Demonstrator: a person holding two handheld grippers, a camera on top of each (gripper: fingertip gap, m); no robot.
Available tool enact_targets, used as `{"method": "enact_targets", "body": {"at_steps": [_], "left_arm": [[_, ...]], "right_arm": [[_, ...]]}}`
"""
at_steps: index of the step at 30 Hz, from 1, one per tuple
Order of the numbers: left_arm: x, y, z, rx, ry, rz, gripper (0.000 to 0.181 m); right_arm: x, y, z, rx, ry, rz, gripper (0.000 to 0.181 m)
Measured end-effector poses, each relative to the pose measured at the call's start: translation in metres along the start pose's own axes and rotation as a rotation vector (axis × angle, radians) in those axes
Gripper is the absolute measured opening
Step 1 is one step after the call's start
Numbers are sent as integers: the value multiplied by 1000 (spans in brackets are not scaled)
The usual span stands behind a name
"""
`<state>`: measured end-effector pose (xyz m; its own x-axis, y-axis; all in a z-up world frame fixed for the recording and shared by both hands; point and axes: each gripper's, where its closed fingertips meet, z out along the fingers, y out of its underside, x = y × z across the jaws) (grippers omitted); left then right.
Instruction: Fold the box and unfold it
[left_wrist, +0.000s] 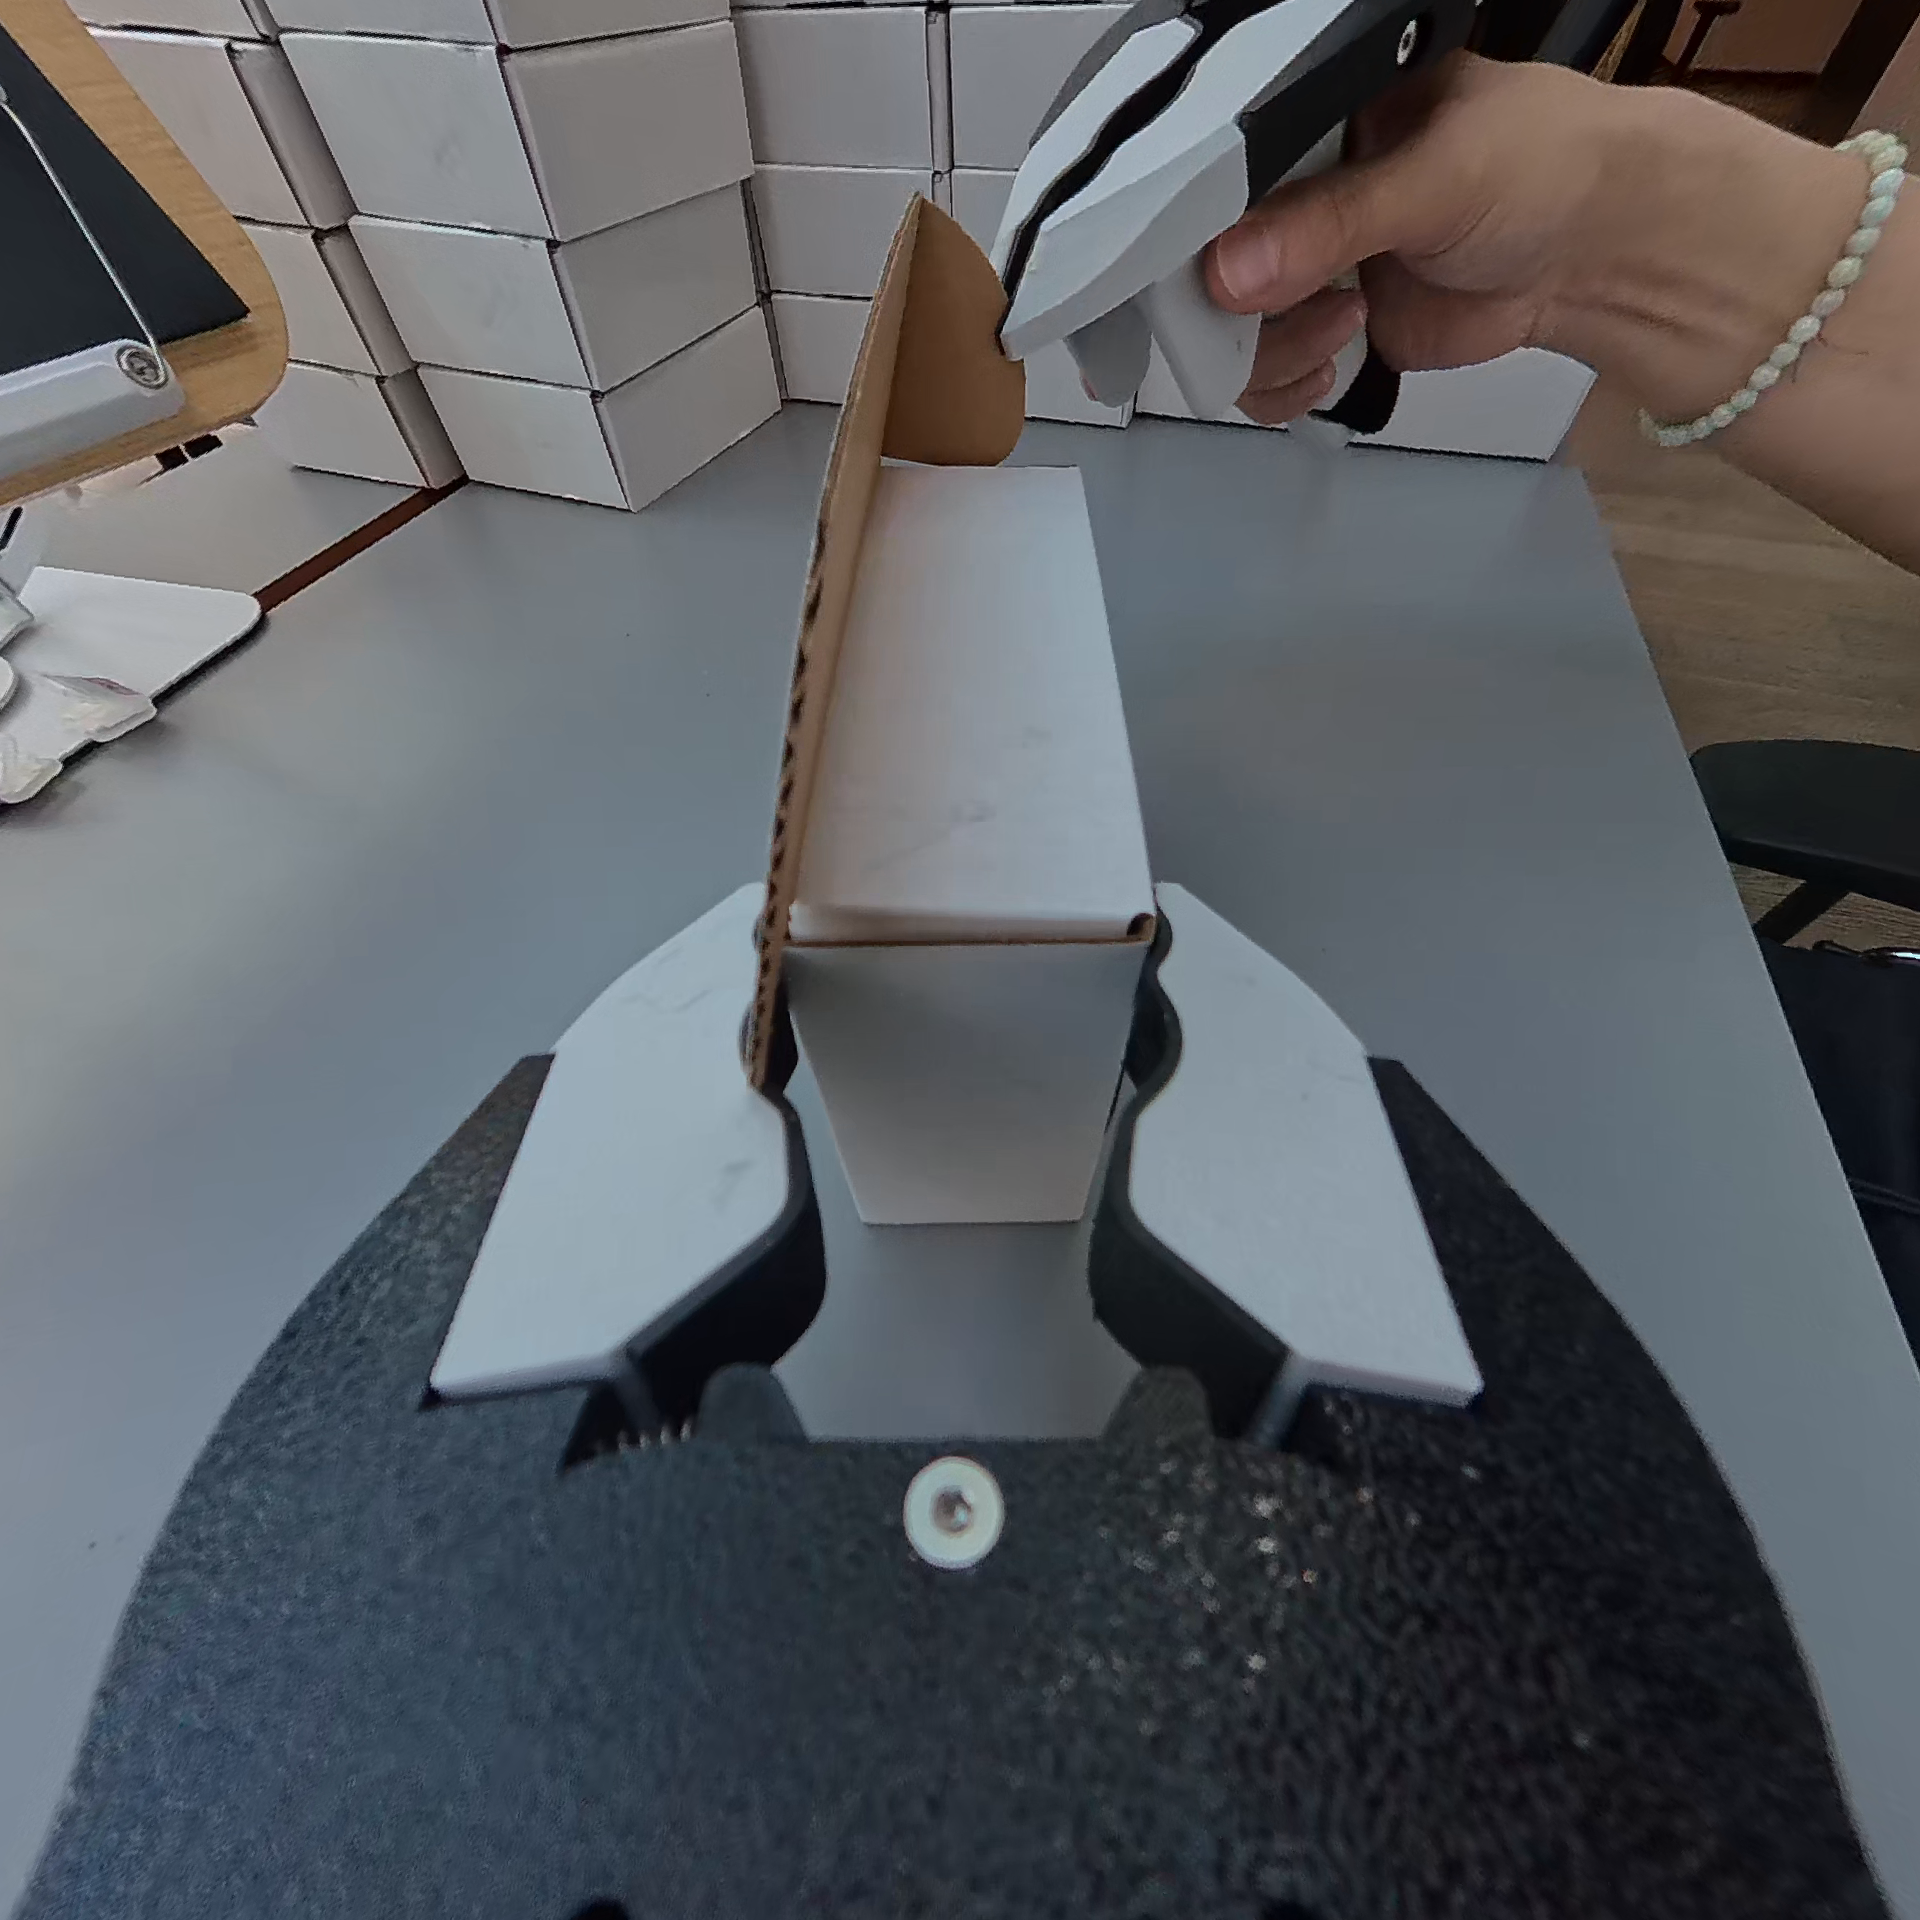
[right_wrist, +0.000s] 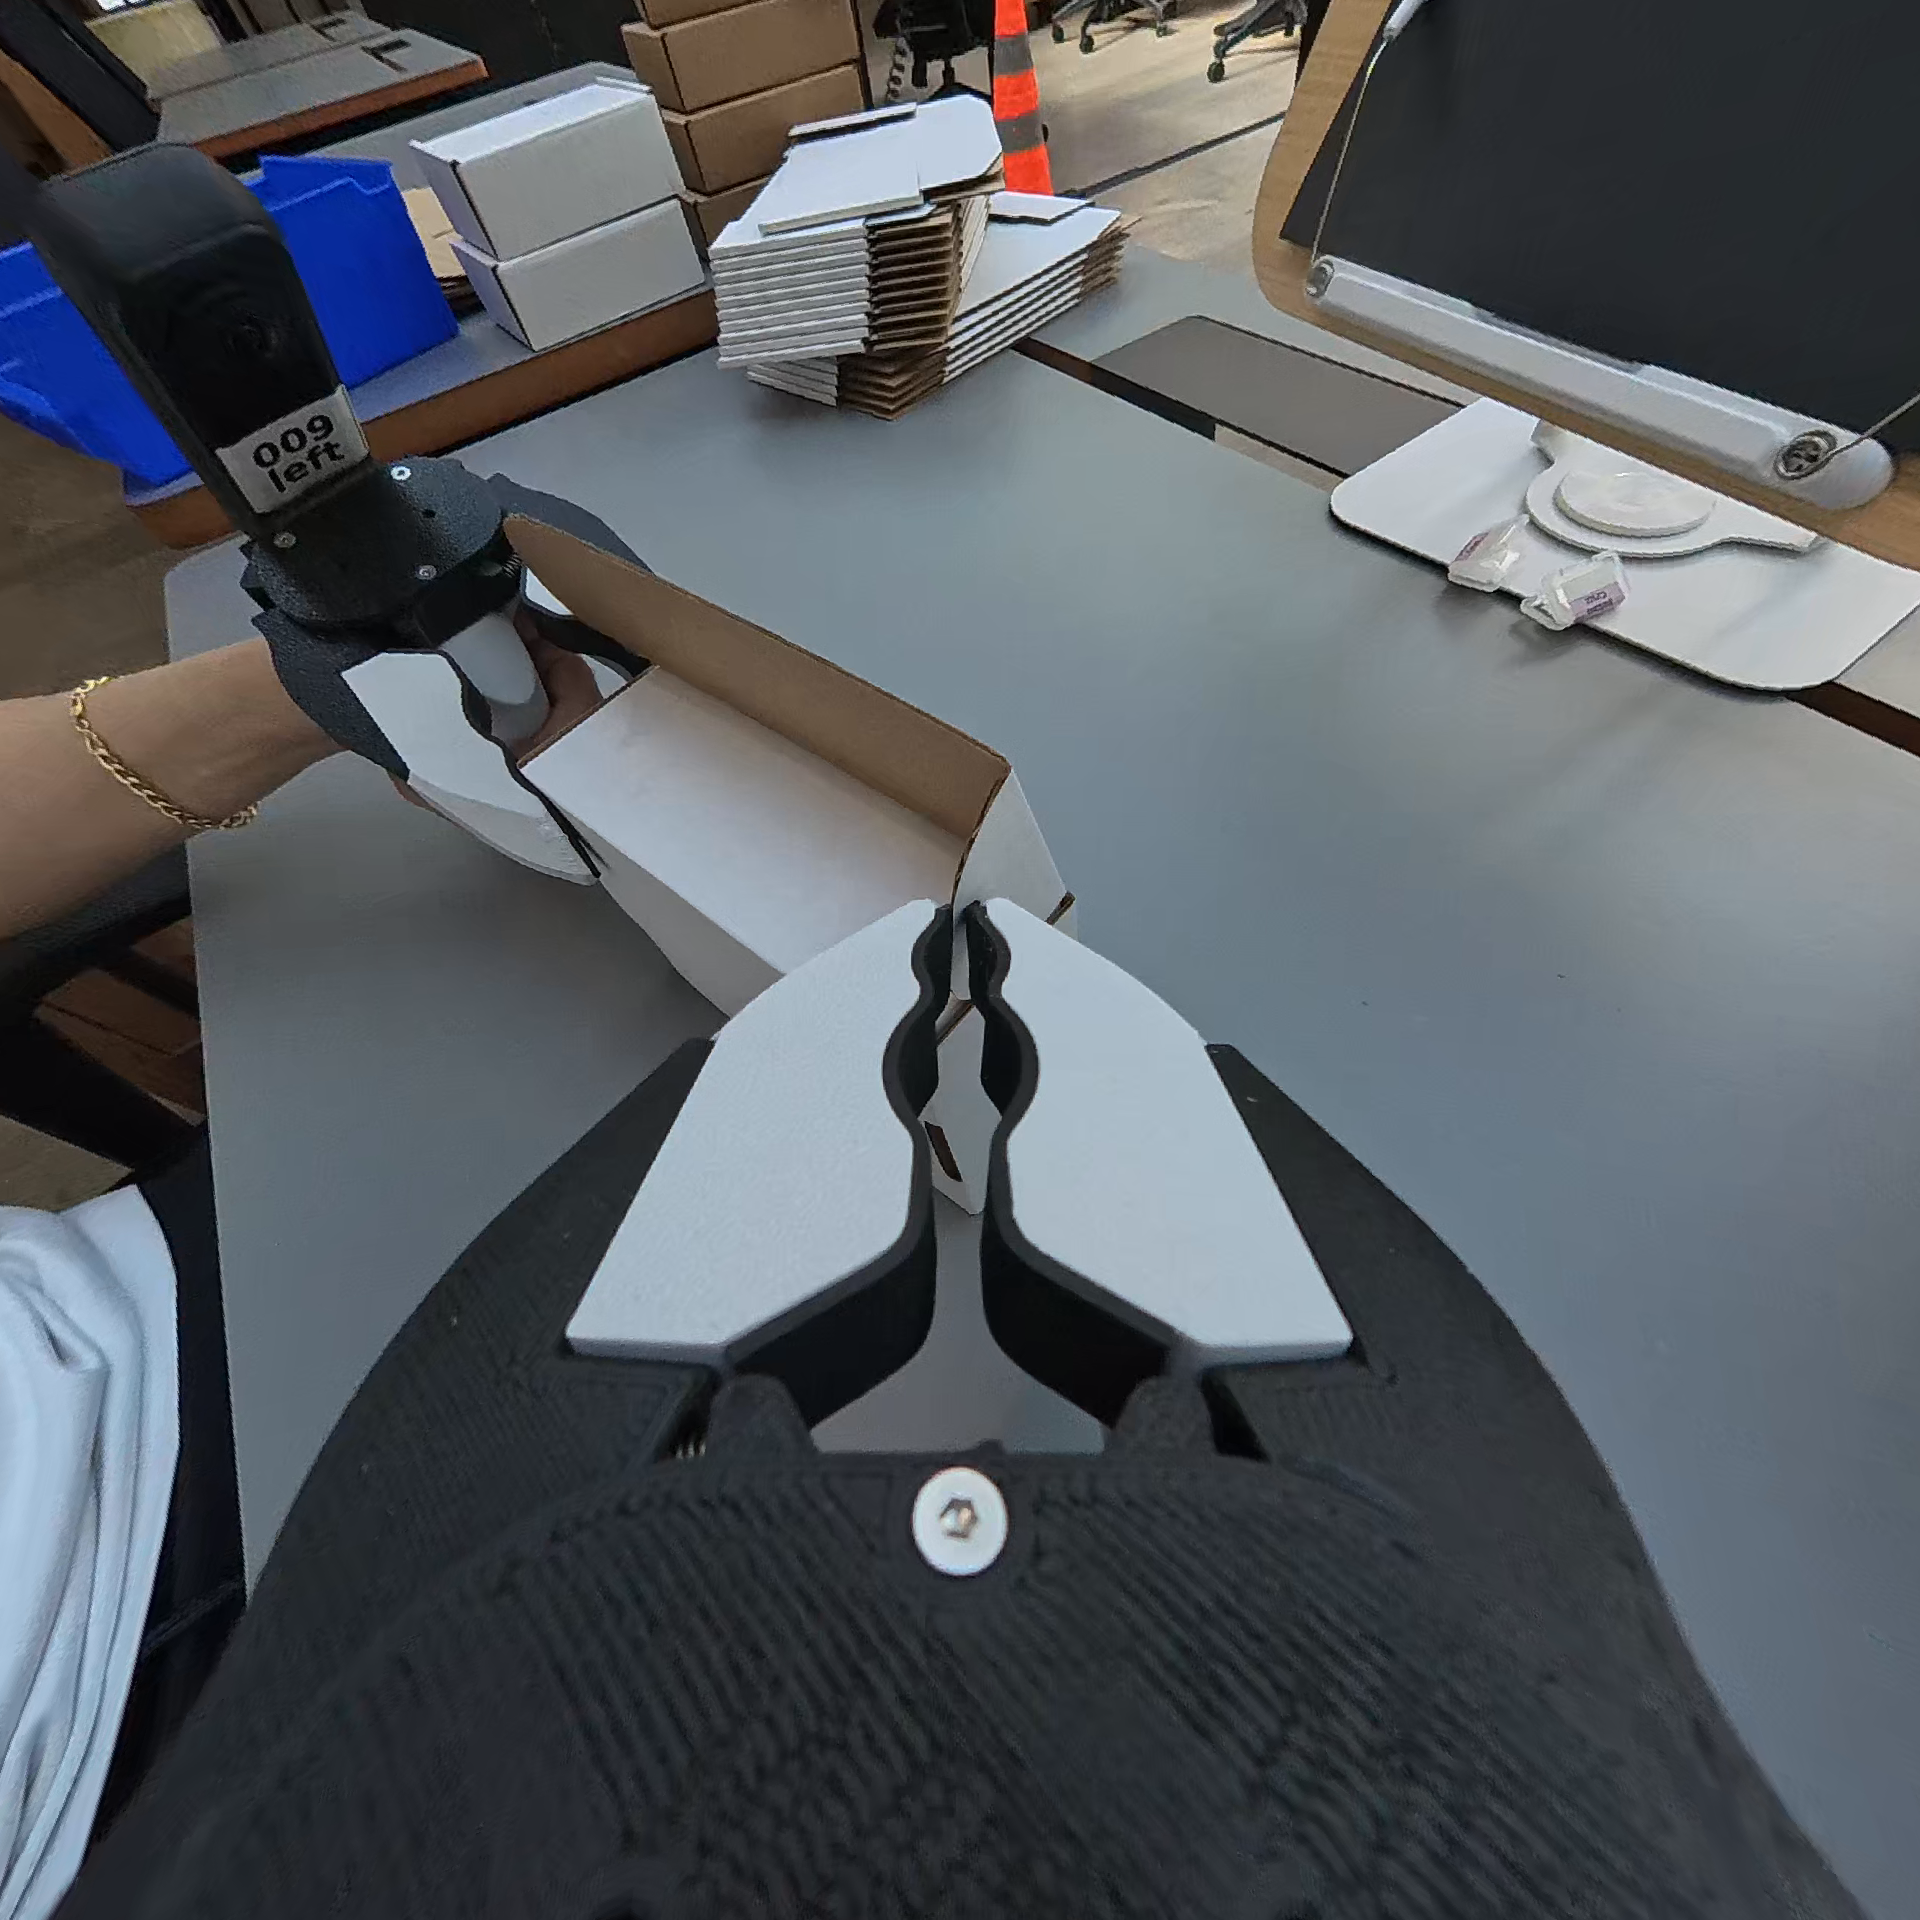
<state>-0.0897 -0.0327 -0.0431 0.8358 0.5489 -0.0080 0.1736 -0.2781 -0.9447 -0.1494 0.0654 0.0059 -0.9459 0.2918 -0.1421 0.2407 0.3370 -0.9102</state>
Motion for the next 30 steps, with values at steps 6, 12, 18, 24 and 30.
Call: {"method": "enact_targets", "body": {"at_steps": [6, 12, 18, 24, 30], "left_arm": [[3, 0, -1, -23, -2, 34, 63], [-1, 2, -1, -29, -4, -16, 63], [-2, 2, -1, -27, -8, -24, 63], [0, 1, -1, -26, -9, -7, 63], [-2, 3, -2, -21, -1, -39, 63]], "right_arm": [[-4, 1, -3, -13, -31, 1, 4], [0, -3, 4, 6, 12, -19, 4], [1, -1, 4, -57, 83, -149, 4], [-1, 0, 1, -88, 53, -170, 4], [0, -14, 10, 9, 60, -90, 4]]}}
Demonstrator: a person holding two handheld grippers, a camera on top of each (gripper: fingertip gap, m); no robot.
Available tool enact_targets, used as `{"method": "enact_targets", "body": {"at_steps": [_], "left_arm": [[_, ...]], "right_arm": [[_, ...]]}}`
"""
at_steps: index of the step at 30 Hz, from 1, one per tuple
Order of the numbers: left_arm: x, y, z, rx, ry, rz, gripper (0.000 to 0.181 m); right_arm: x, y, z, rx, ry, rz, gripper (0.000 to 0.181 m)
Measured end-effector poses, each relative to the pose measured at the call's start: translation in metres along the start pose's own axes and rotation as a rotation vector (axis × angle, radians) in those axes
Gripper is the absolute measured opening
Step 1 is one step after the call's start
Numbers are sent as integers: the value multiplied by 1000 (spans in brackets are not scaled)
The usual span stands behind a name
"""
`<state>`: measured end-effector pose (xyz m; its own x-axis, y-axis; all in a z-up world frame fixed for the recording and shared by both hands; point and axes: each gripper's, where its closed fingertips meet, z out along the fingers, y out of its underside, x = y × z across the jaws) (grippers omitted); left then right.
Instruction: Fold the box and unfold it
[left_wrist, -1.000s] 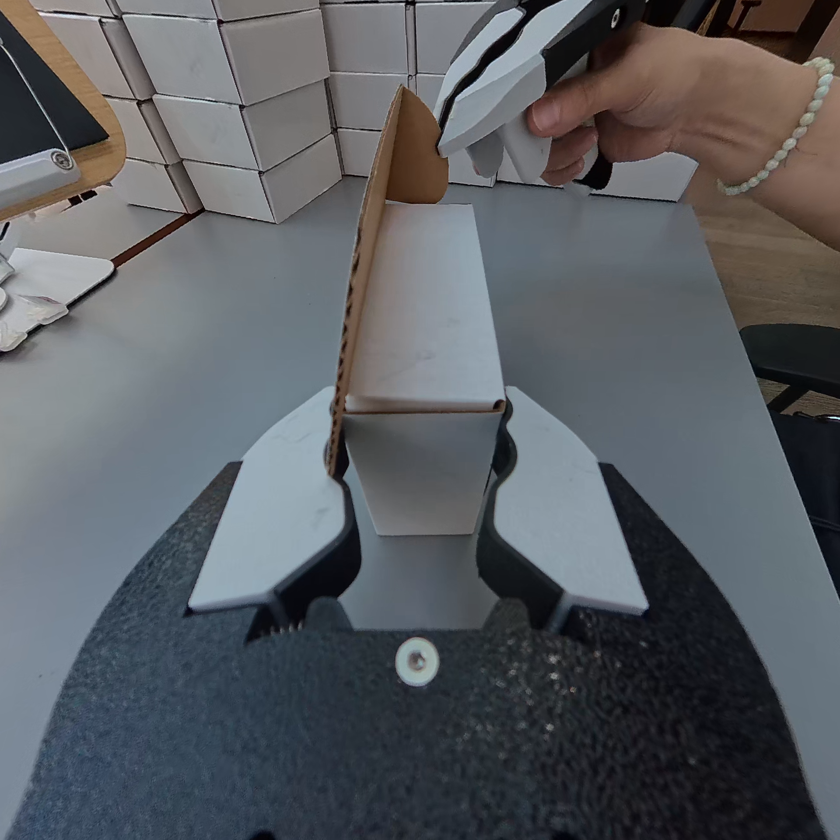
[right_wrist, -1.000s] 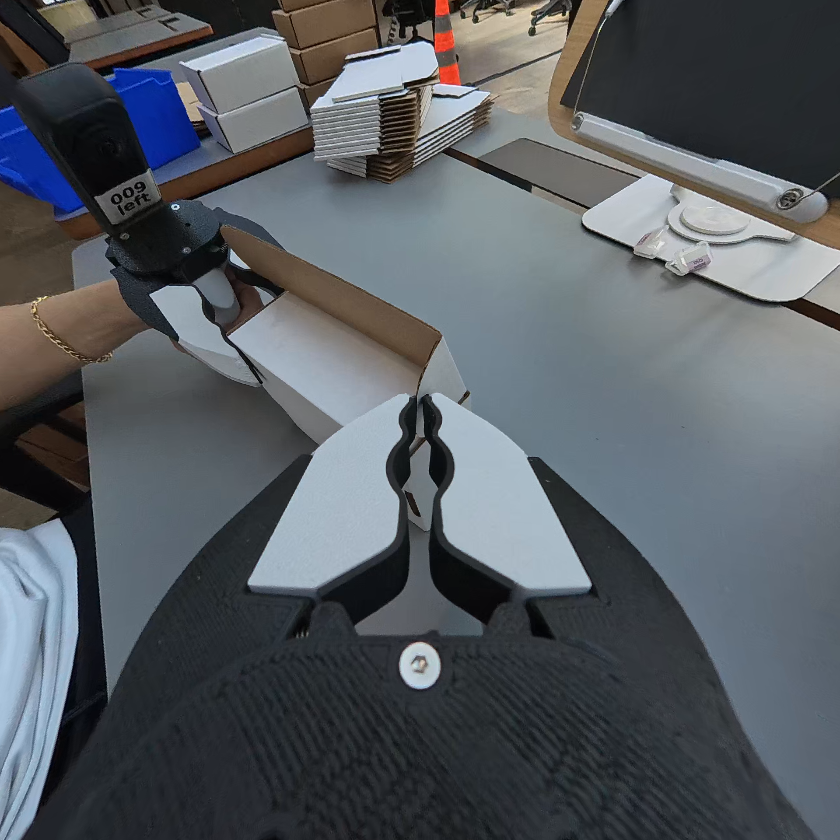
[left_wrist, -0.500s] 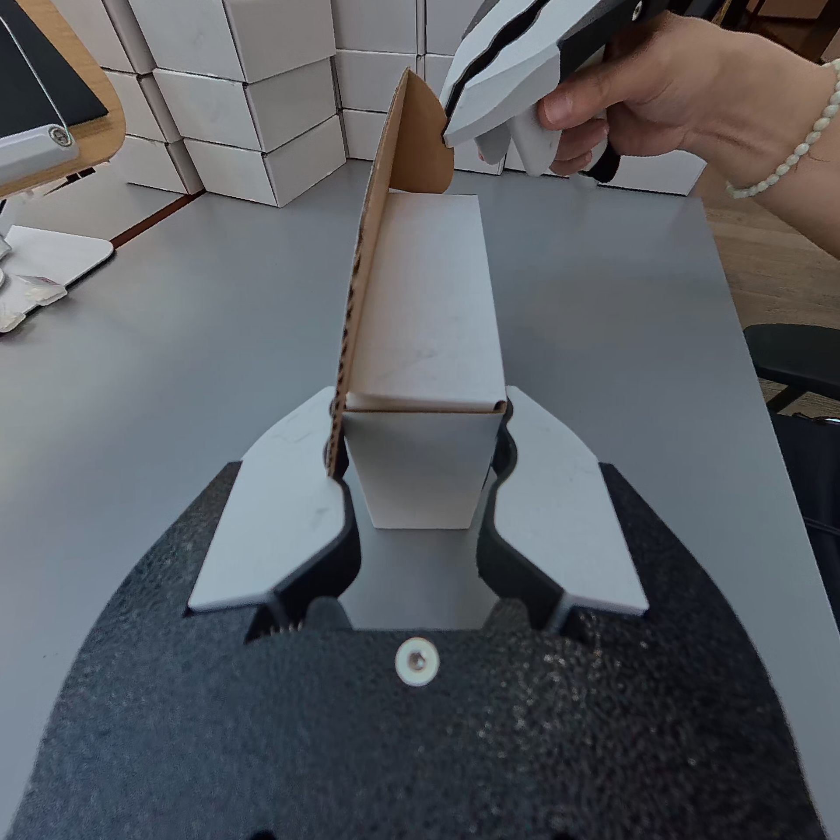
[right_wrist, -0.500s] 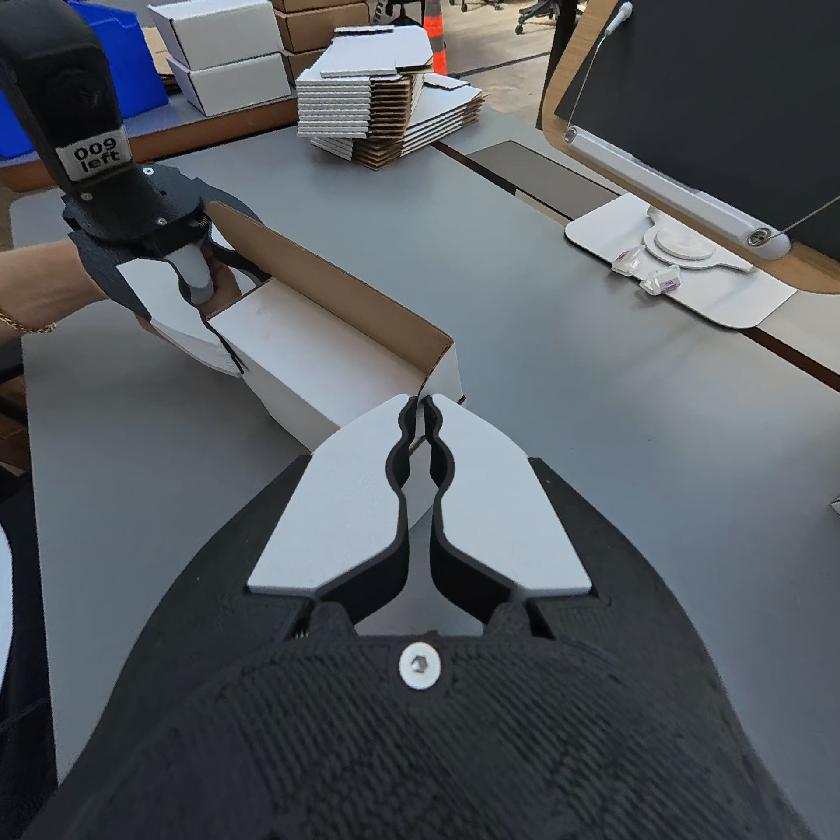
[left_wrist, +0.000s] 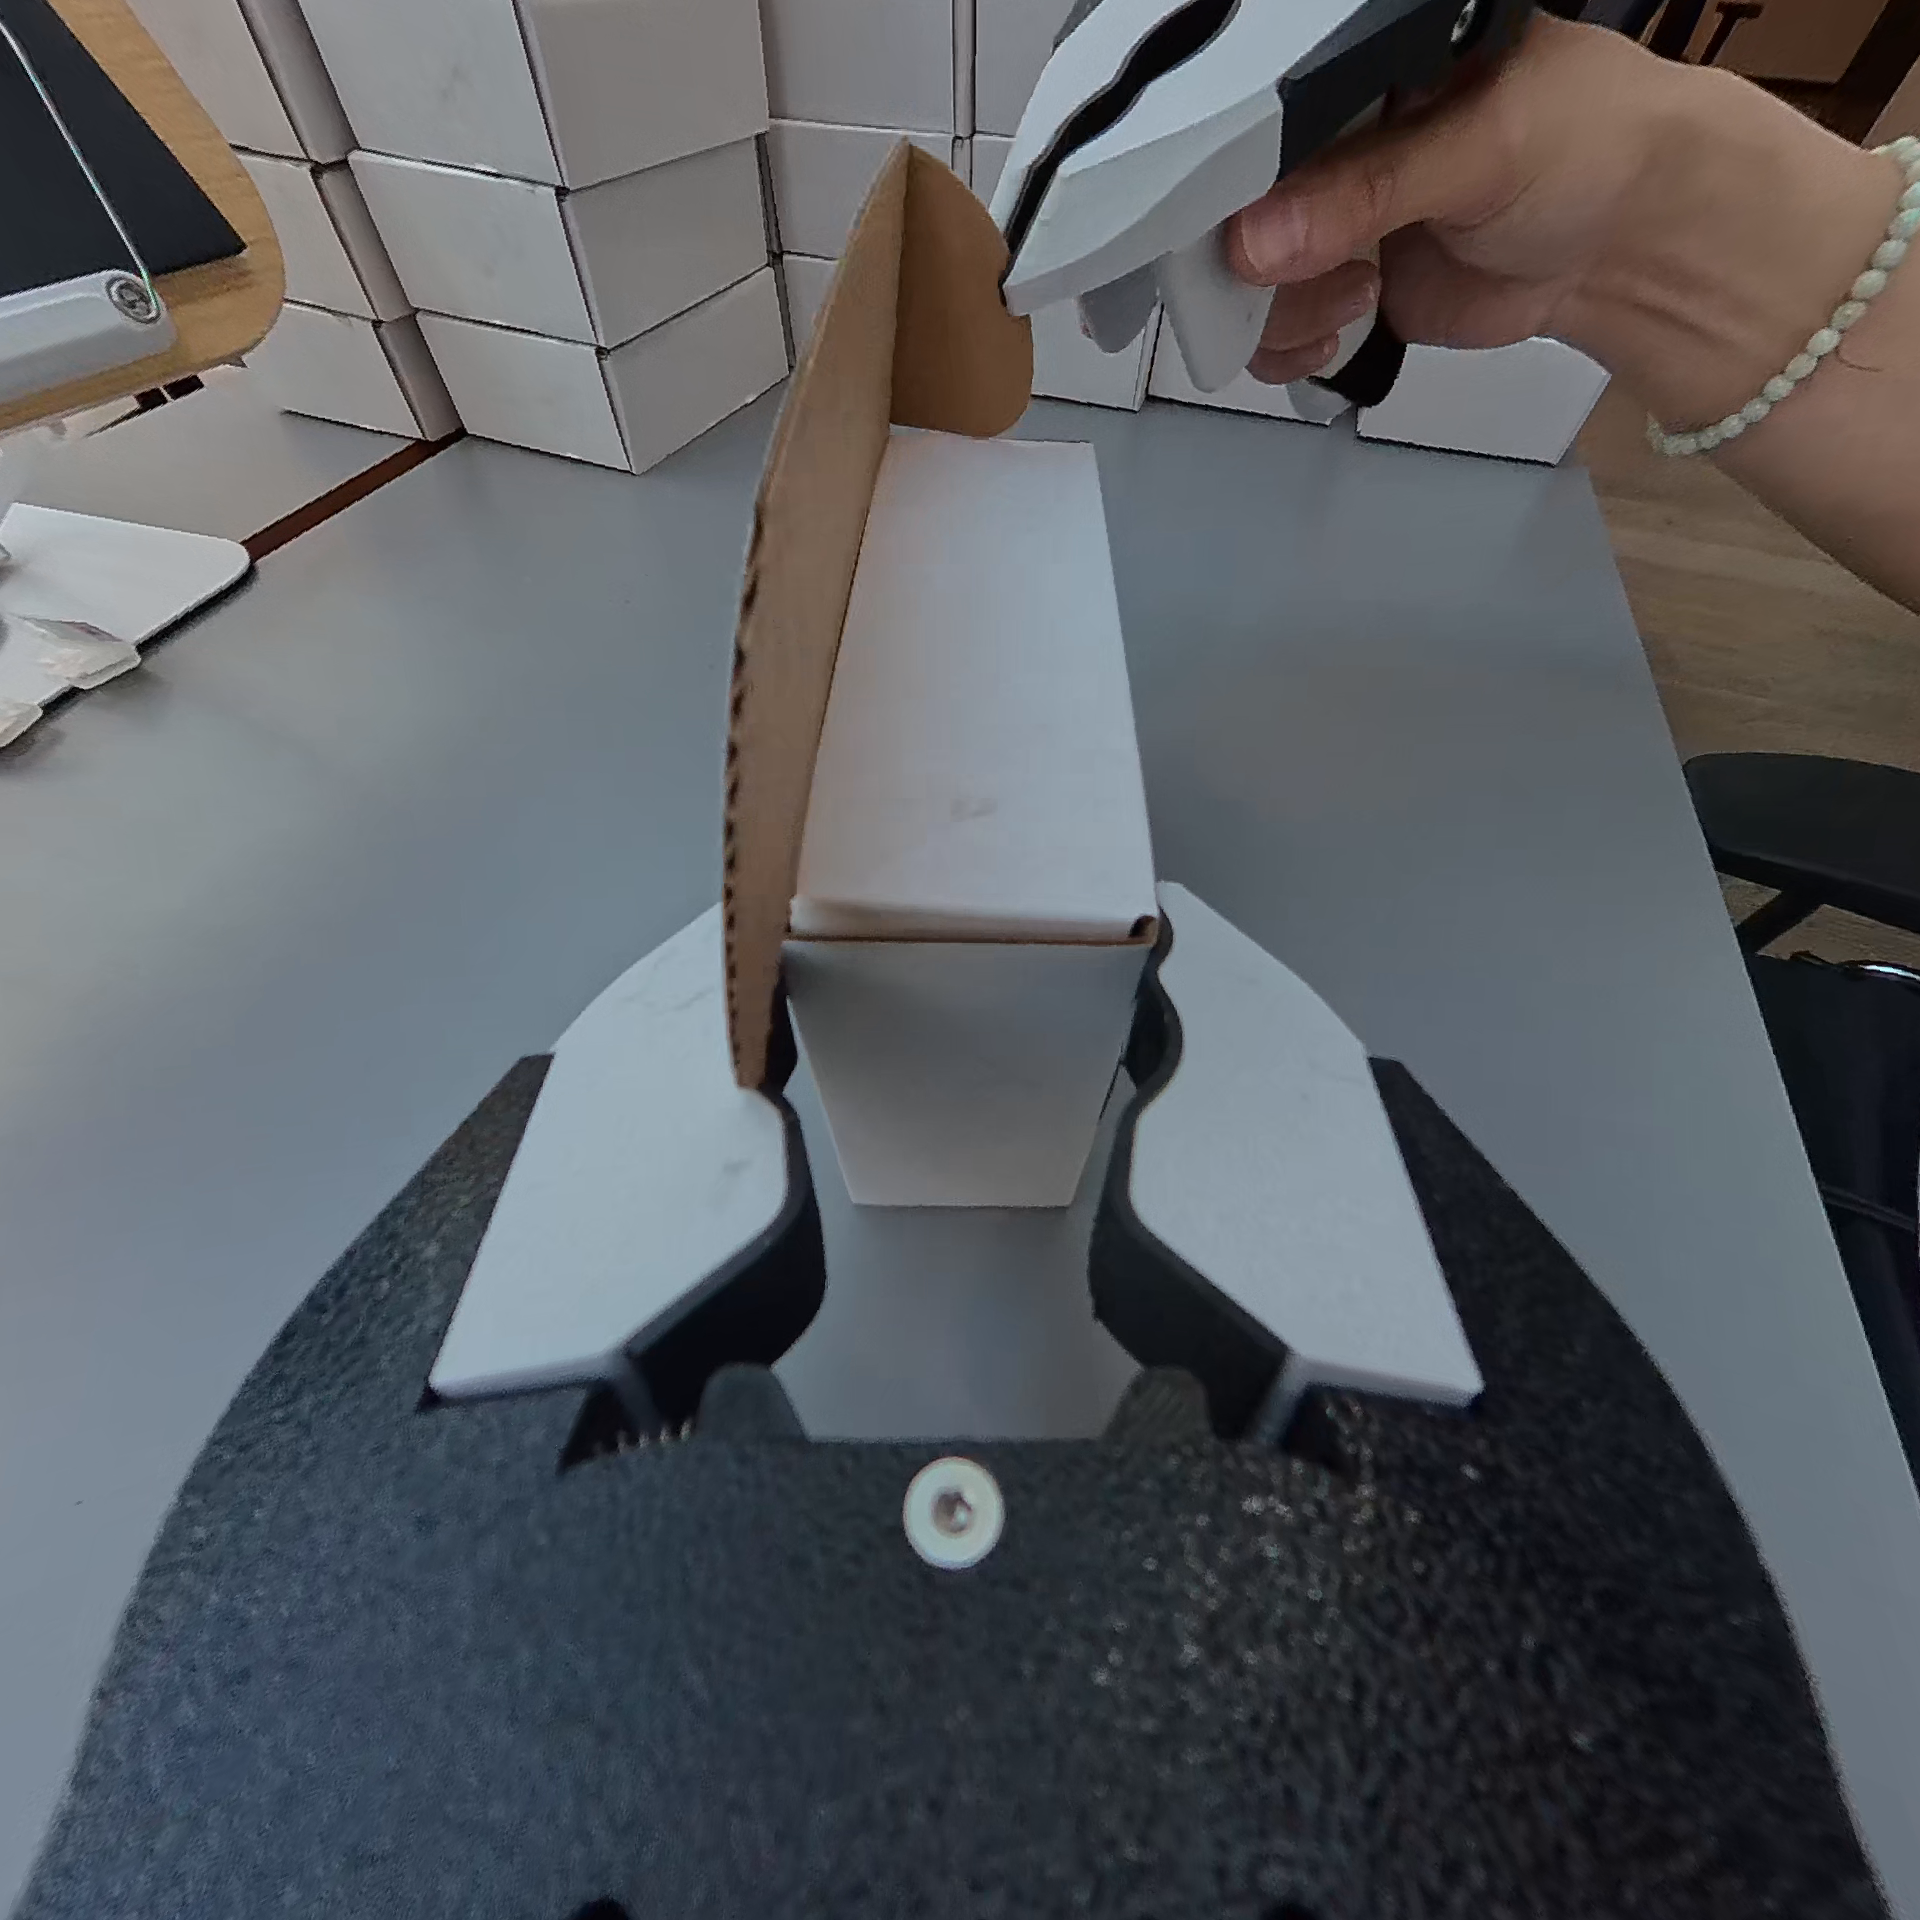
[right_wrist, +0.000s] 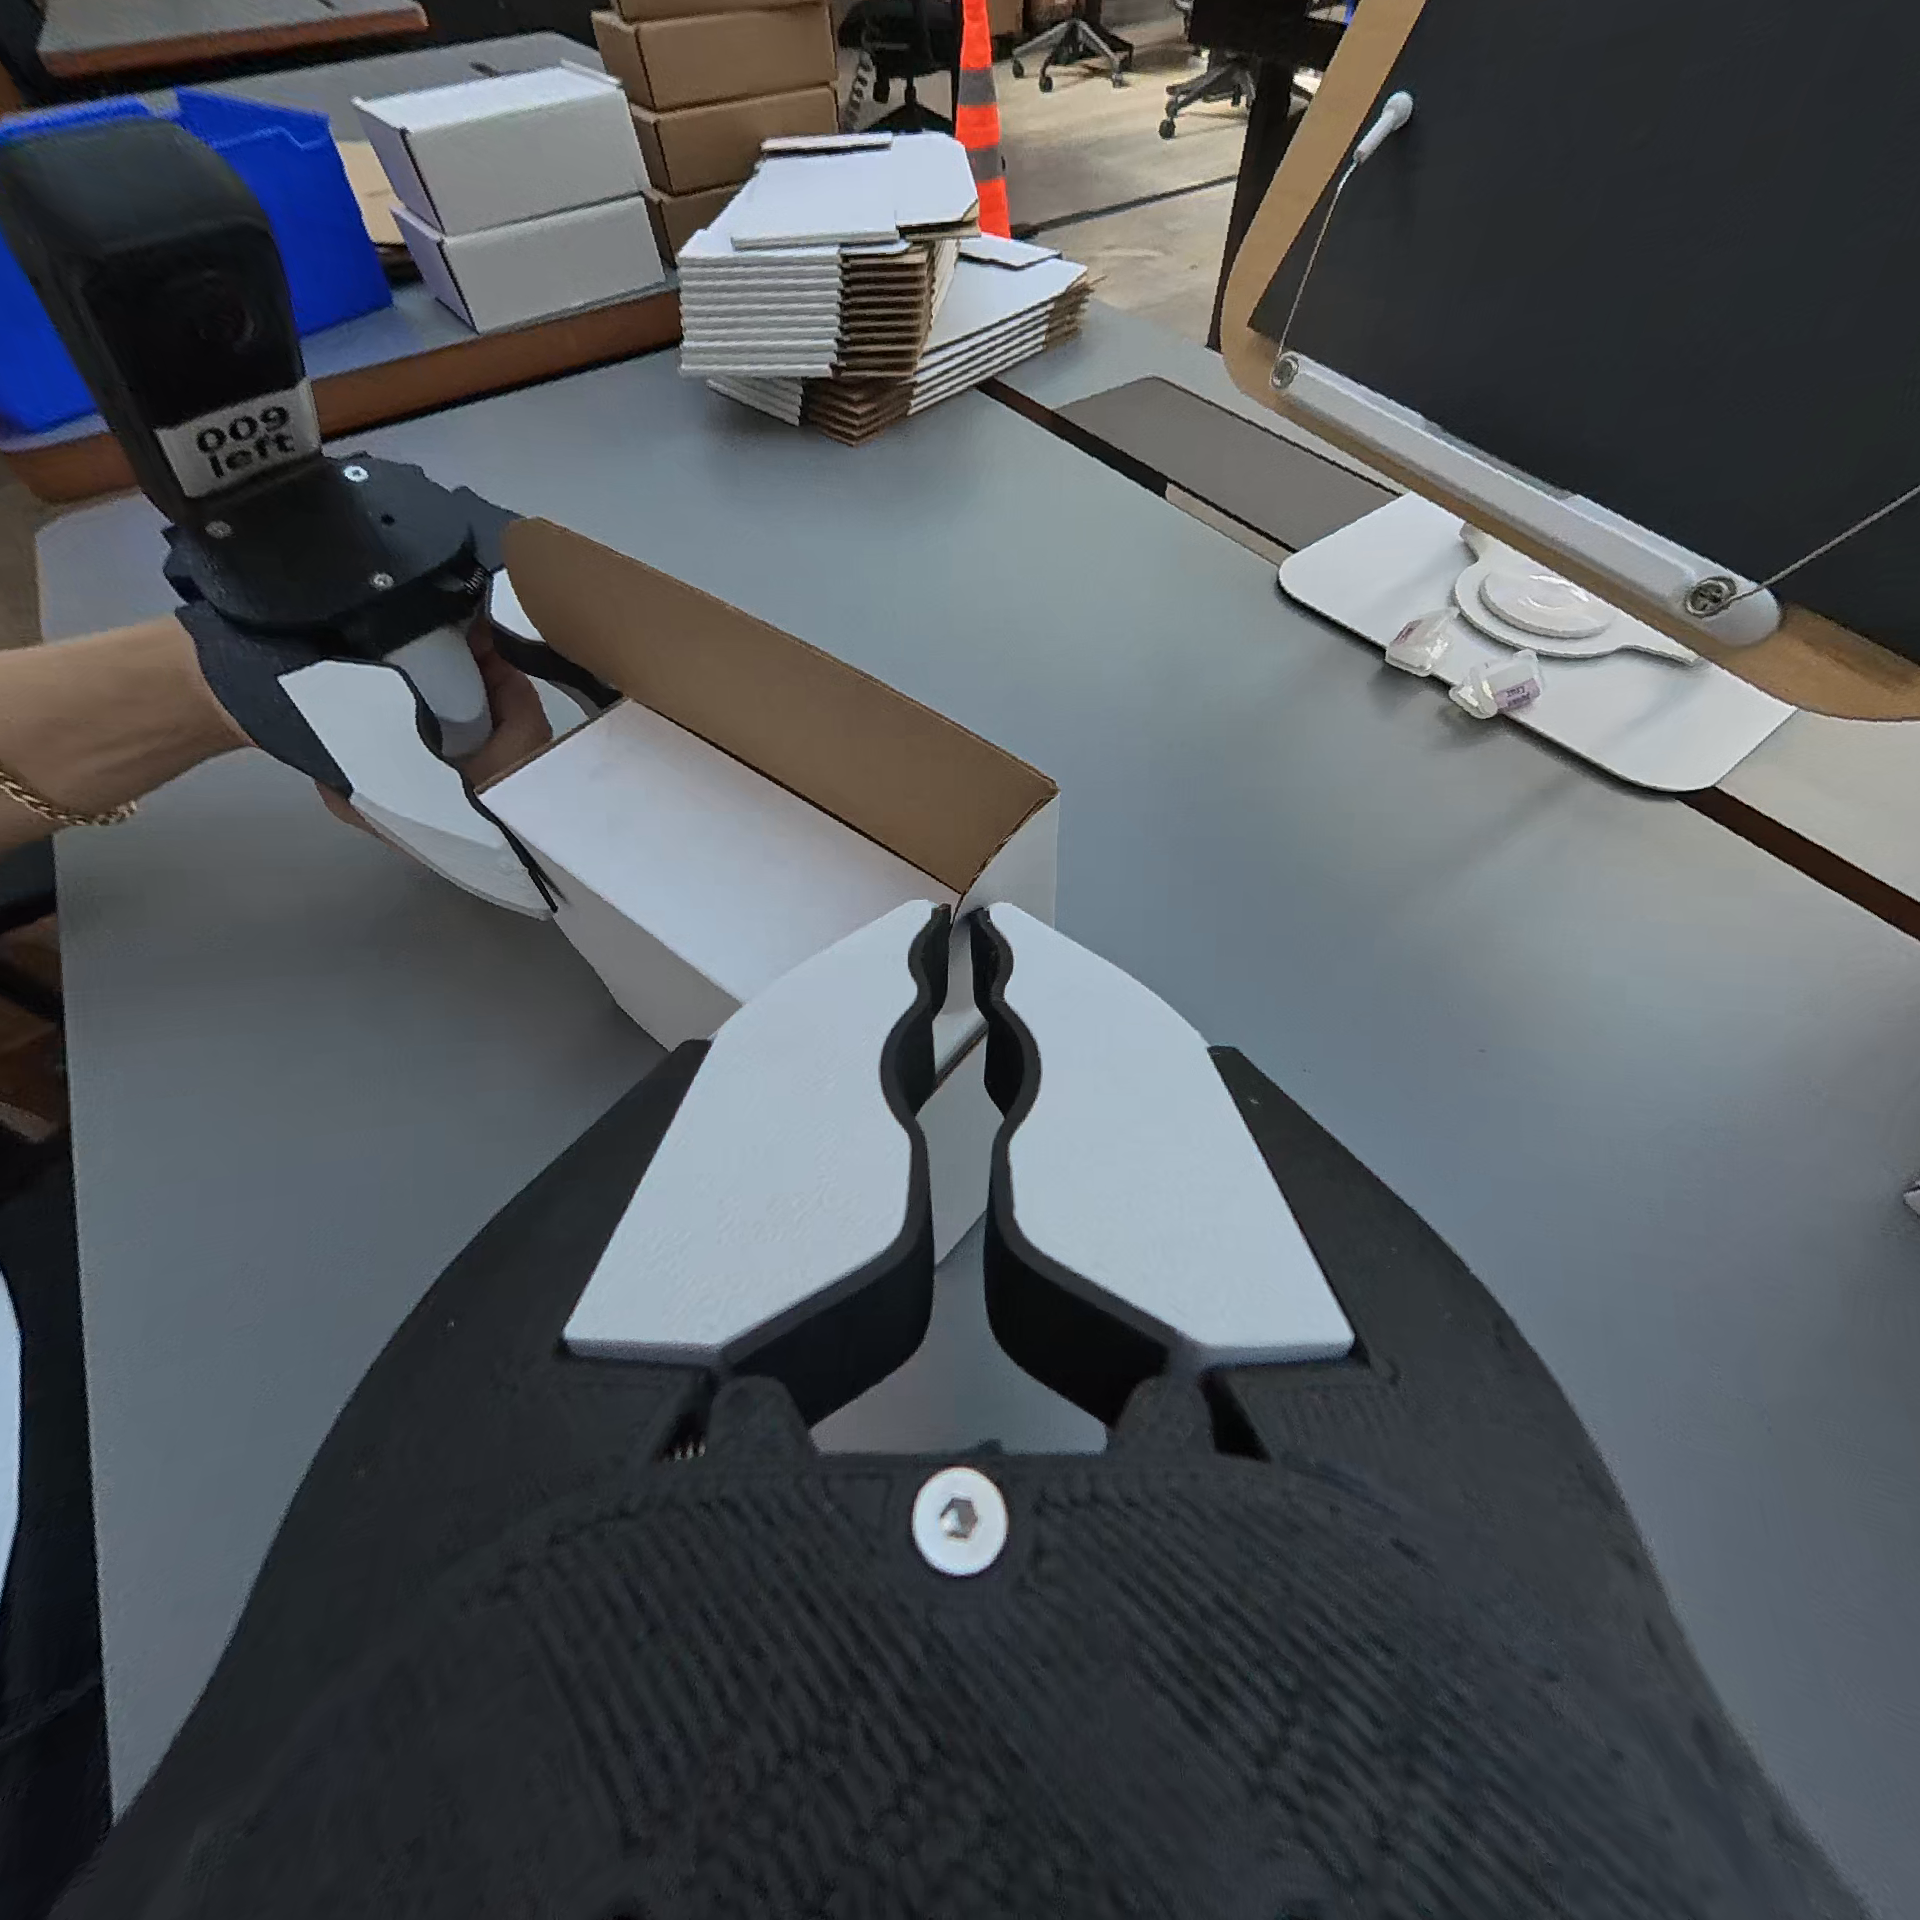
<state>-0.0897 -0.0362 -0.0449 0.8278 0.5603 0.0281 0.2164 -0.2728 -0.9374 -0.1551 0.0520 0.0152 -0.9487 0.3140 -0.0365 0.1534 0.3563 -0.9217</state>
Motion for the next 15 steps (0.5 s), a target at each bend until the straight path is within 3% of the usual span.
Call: {"method": "enact_targets", "body": {"at_steps": [7, 15], "left_arm": [[-1, 0, 2, -6, -19, -8, 63], [0, 0, 2, -14, -8, -8, 63]], "right_arm": [[3, 8, -1, -121, 39, -164, 4], [3, 14, -6, -142, 5, -189, 4]]}}
